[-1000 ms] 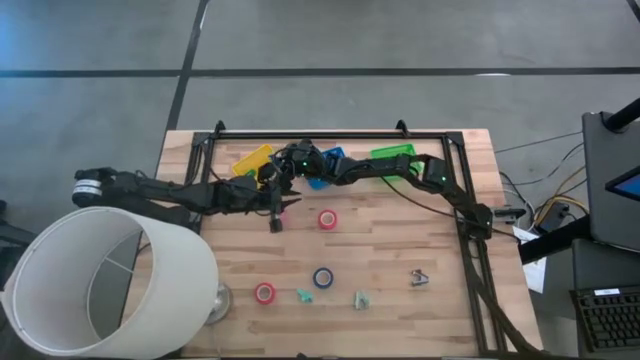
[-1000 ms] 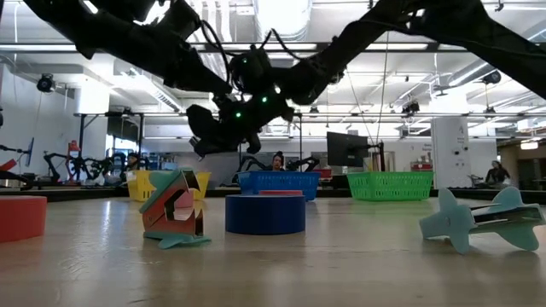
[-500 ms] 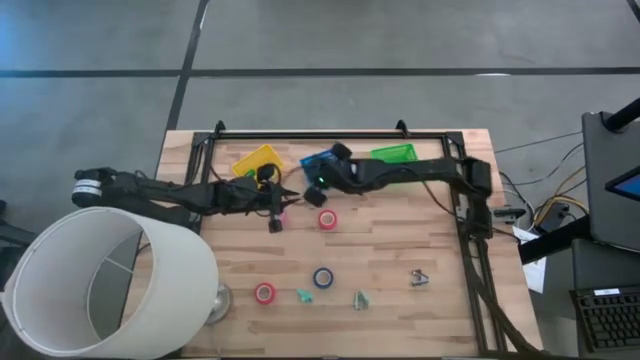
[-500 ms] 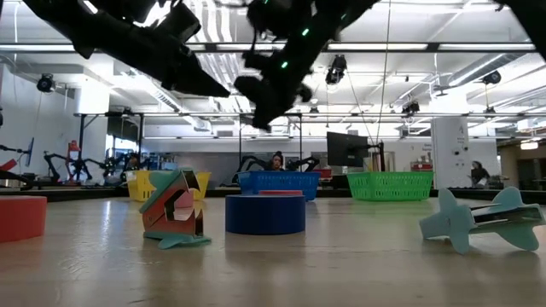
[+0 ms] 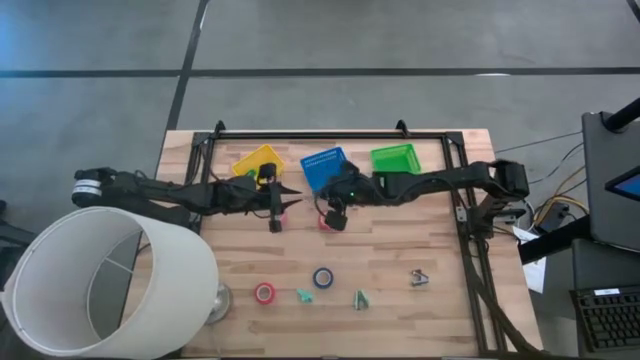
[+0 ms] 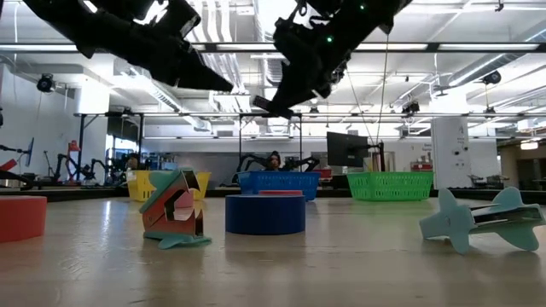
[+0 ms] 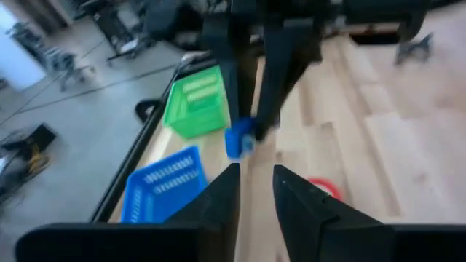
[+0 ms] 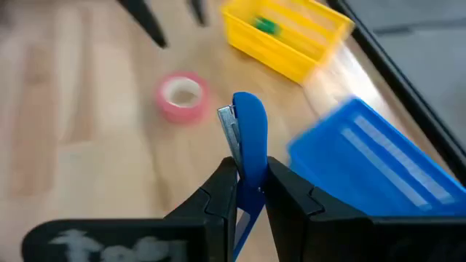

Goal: Pick and place Stapler, Stapler remover, tape
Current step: Put the blue stapler into the yellow basket

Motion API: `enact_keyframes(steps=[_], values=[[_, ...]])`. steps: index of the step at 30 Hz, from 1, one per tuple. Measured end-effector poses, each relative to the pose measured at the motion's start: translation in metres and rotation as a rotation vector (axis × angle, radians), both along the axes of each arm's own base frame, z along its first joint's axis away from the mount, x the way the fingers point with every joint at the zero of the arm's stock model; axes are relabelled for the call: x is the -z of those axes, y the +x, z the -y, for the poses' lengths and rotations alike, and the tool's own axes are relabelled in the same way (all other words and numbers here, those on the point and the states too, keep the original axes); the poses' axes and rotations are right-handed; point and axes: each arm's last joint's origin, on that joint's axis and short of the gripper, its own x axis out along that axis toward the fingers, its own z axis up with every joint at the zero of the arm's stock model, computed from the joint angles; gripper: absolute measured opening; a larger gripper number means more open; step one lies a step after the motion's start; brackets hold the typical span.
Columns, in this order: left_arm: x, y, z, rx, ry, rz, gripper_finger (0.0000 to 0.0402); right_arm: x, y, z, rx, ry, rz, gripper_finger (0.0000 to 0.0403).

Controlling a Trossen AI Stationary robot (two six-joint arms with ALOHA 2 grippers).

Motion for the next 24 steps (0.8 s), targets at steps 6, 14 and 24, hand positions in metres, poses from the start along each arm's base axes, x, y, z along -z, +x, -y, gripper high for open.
enact_keyframes(steps=[6, 14, 24], values=[[0.000, 0.001, 0.002, 0.077, -0.053, 0.010, 0.0158, 0.008, 0.005, -0.001, -0.060, -0.002, 0.057, 0.0054], [0.004, 0.011, 0.001, 0.052, -0.046, 0.048, 0.0216, 0.003, 0.008, -0.002, -0.066, -0.010, 0.088, 0.0054], [0.016, 0.025, 0.000, 0.052, -0.012, 0.029, 0.0206, 0.004, 0.007, -0.002, -0.095, -0.039, 0.071, 0.0054]])
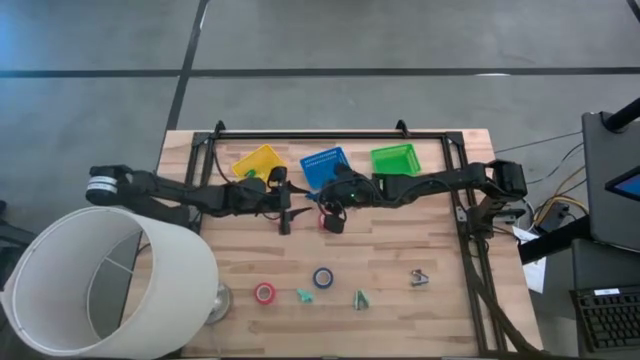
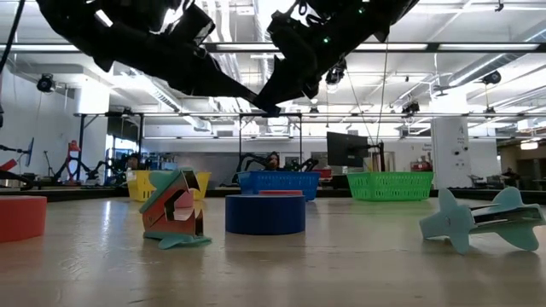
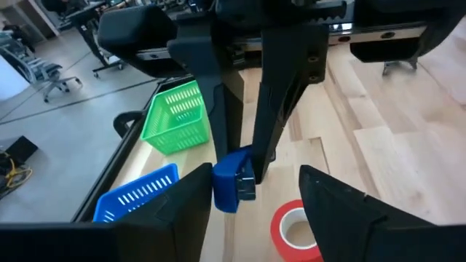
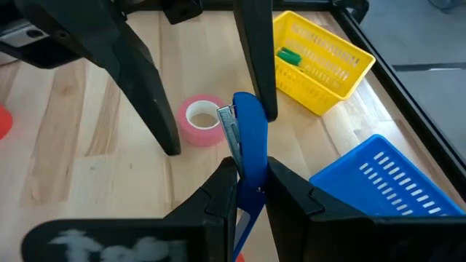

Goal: Pick and place Stapler, Stapler remover, tape
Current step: Put the blue stapler into the yellow basket

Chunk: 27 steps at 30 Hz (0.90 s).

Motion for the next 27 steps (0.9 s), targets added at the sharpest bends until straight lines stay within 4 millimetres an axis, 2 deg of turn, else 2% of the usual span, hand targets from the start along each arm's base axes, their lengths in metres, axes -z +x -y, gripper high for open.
enact_keyframes(steps=[4, 12, 16, 21, 27], values=[[-0.0049, 0.0020, -0.0001, 0.001, 0.005, 0.015, 0.0174, 0.0003, -0.0001, -0.0001, 0.000, 0.000, 0.000, 0.0054], [-0.0094, 0.0037, -0.0001, 0.007, 0.005, 0.031, 0.0060, 0.0001, 0.0000, 0.0004, 0.006, -0.002, 0.002, 0.0054], [-0.0062, 0.0028, -0.0006, 0.003, -0.006, 0.007, 0.0024, 0.0005, -0.0001, 0.0001, 0.008, -0.004, 0.002, 0.0054], [-0.0074, 0.0030, -0.0018, -0.032, 0.003, 0.010, 0.0034, 0.0008, -0.0001, -0.0007, 0.007, -0.003, 0.002, 0.0054], [-0.0076, 0.0032, -0.0021, -0.034, 0.022, -0.003, 0.0105, 0.0011, -0.0002, -0.0006, 0.010, -0.003, 0.003, 0.0054]])
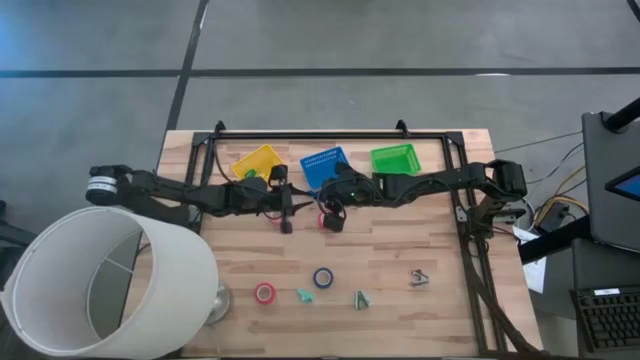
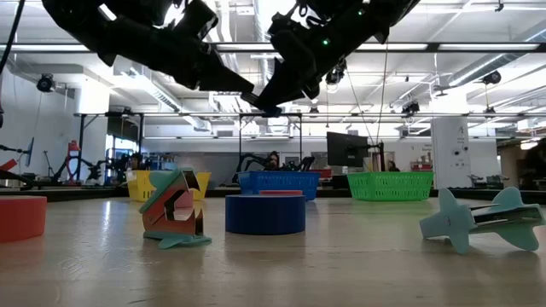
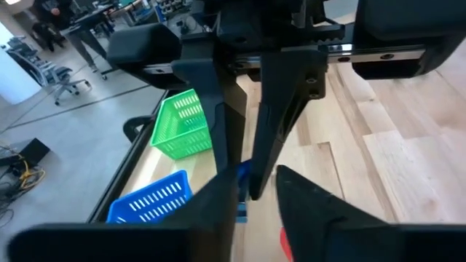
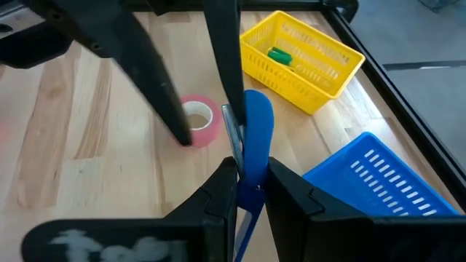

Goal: Pick and place Stapler, Stapler remover, tape
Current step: Put the blue stapler into the yellow basket

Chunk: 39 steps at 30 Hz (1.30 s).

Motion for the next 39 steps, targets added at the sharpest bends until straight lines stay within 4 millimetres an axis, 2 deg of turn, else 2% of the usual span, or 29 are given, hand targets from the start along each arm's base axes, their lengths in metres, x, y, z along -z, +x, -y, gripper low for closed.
enact_keyframes(steps=[6, 10, 28, 39], values=[[0.0044, -0.0016, 0.0004, 0.001, -0.008, -0.021, 0.0181, 0.0008, -0.0004, 0.0001, 0.001, 0.000, -0.006, 0.0054], [0.0028, -0.0012, 0.0003, 0.005, 0.015, -0.013, 0.0205, 0.0008, -0.0004, 0.0002, 0.002, -0.001, -0.004, 0.0054], [0.0012, -0.0009, 0.0003, -0.011, 0.029, 0.006, 0.0204, 0.0028, -0.0019, 0.0007, 0.090, 0.046, -0.003, 0.0054], [0.0030, -0.0013, 0.0004, -0.004, 0.027, -0.012, 0.0204, 0.0021, -0.0009, -0.0085, -0.014, -0.057, -0.024, 0.0054]])
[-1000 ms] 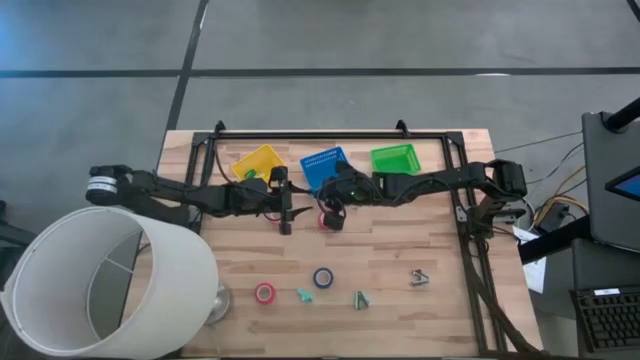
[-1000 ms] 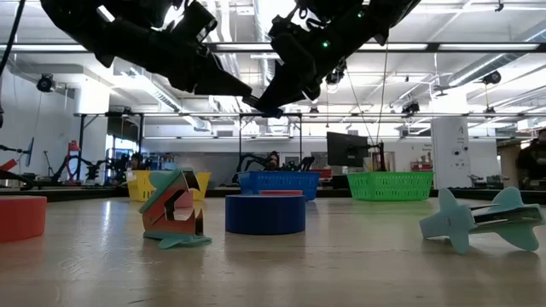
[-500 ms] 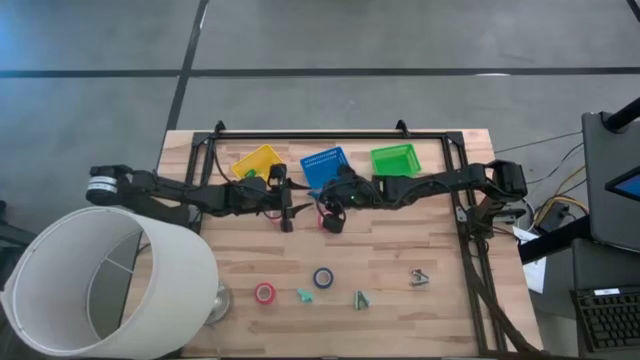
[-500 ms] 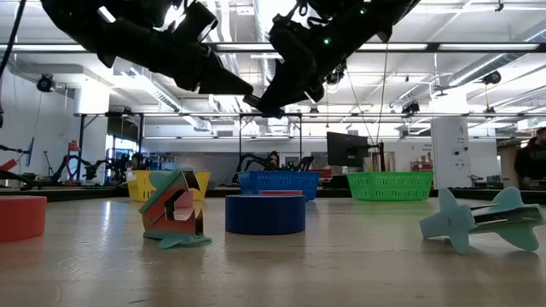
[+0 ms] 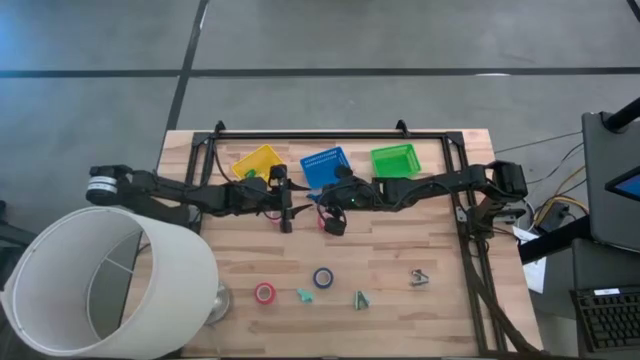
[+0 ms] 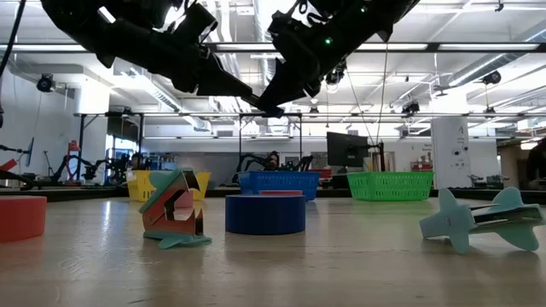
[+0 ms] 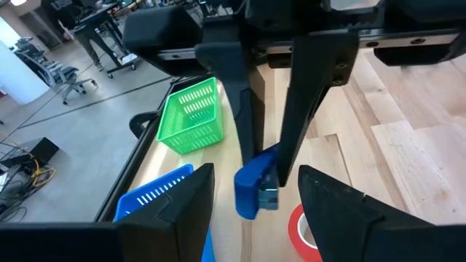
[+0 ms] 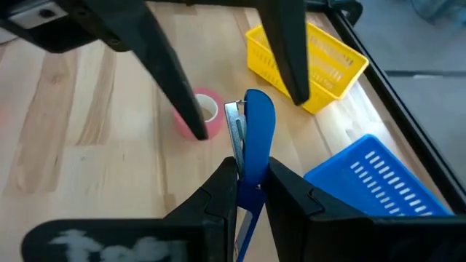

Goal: Pick and place Stapler, Stapler remover, tape
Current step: Put the blue stapler into the yellow basket

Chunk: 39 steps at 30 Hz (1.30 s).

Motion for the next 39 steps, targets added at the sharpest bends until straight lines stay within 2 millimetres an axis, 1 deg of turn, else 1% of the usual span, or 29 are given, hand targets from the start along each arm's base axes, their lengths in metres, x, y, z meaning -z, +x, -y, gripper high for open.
enact_keyframes(steps=[4, 10, 13, 16, 23, 26, 31, 39], values=[[0.0001, 0.0000, 0.0001, 0.002, 0.000, -0.001, 0.0204, -0.0008, 0.0006, -0.0014, -0.017, -0.019, 0.004, 0.0054], [0.0001, 0.0000, 0.0002, 0.003, 0.000, -0.001, 0.0204, -0.0067, 0.0044, -0.0009, -0.034, -0.051, 0.069, 0.0054], [0.0001, 0.0000, 0.0002, 0.003, 0.000, -0.001, 0.0196, -0.0073, 0.0048, -0.0009, -0.038, -0.058, 0.074, 0.0054], [0.0000, 0.0000, 0.0002, 0.003, 0.000, 0.000, 0.0172, -0.0072, 0.0047, -0.0009, -0.038, -0.058, 0.073, 0.0054], [0.0000, 0.0000, 0.0002, 0.004, 0.000, -0.001, 0.0096, -0.0066, 0.0043, -0.0007, -0.037, -0.058, 0.065, 0.0054], [0.0003, 0.0000, 0.0003, 0.008, -0.001, -0.004, 0.0077, -0.0060, 0.0039, -0.0007, -0.036, -0.058, 0.058, 0.0054], [0.0003, 0.0000, 0.0003, 0.007, -0.001, -0.003, 0.0075, -0.0059, 0.0039, -0.0007, -0.017, -0.031, 0.065, 0.0055], [0.0003, 0.0000, 0.0003, 0.007, -0.001, -0.003, 0.0072, -0.0056, 0.0037, -0.0007, -0.020, -0.035, 0.060, 0.0055]])
